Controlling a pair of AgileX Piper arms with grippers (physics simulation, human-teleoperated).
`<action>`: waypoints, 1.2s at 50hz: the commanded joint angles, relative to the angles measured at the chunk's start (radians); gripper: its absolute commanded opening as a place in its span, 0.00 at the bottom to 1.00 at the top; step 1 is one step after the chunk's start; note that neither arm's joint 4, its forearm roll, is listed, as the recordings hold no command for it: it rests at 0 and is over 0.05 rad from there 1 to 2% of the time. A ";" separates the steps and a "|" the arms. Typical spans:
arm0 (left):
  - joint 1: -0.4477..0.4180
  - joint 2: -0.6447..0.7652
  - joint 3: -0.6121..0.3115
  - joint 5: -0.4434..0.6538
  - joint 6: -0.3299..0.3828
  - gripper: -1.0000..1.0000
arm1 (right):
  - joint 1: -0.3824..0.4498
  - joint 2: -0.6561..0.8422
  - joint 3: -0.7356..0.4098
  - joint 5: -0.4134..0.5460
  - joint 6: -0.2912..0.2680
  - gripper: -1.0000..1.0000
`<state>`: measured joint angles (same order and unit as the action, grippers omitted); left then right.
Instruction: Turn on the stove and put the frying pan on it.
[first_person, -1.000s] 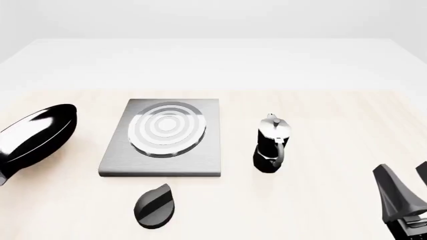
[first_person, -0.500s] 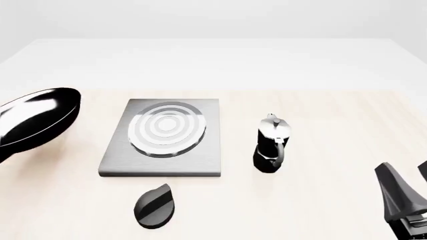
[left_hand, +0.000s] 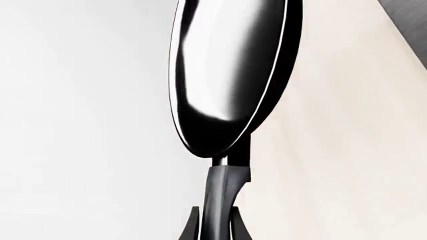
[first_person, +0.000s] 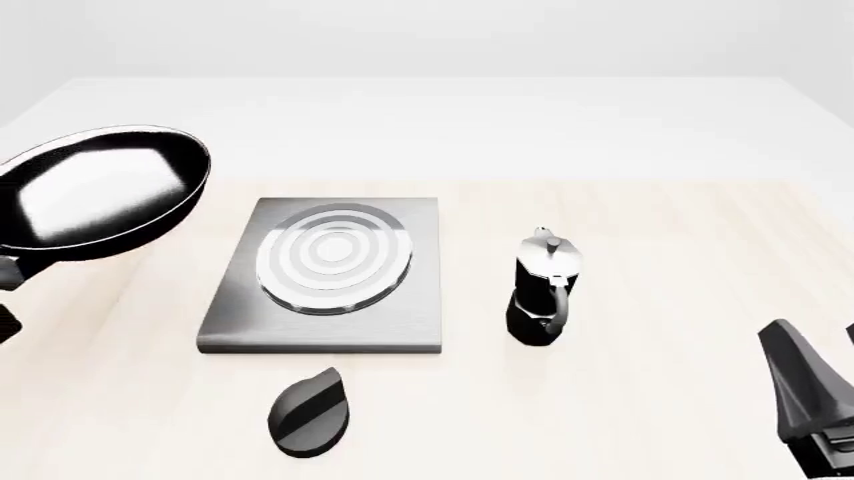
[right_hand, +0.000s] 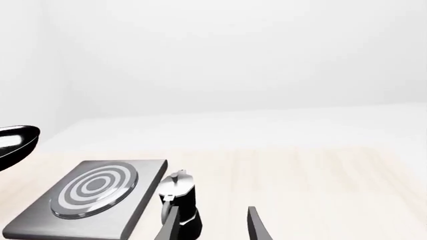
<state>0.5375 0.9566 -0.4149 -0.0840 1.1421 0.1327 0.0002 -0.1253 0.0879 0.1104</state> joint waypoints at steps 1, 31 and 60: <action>-0.078 -0.020 0.005 -0.110 0.080 0.00 | -0.005 0.000 -0.011 0.008 -0.001 1.00; -0.271 0.100 -0.026 -0.234 0.091 0.00 | -0.018 0.000 -0.021 0.015 -0.002 1.00; -0.432 0.183 0.004 -0.337 0.117 0.00 | -0.031 0.000 -0.018 0.017 -0.002 1.00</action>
<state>0.1539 1.1239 -0.4044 -0.3648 1.2330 0.1042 0.0001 -0.1421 0.1025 0.1081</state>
